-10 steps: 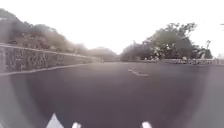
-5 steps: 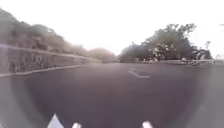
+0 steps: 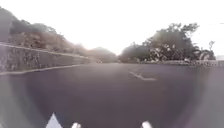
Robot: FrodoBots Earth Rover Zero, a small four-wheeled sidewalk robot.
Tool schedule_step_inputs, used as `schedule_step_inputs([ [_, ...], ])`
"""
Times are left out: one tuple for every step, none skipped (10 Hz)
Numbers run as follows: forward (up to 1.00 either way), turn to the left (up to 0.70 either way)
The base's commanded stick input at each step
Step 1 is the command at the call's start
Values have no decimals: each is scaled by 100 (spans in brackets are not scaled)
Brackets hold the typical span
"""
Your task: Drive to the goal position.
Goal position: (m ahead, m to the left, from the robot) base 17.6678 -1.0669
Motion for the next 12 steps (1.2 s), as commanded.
schedule_step_inputs([
  [70,0],
  [70,0],
  [70,0],
  [70,0],
  [70,0],
  [70,-35],
  [70,-35],
  [70,-35],
  [70,0],
  [70,0],
  [70,0],
  [70,0],
])
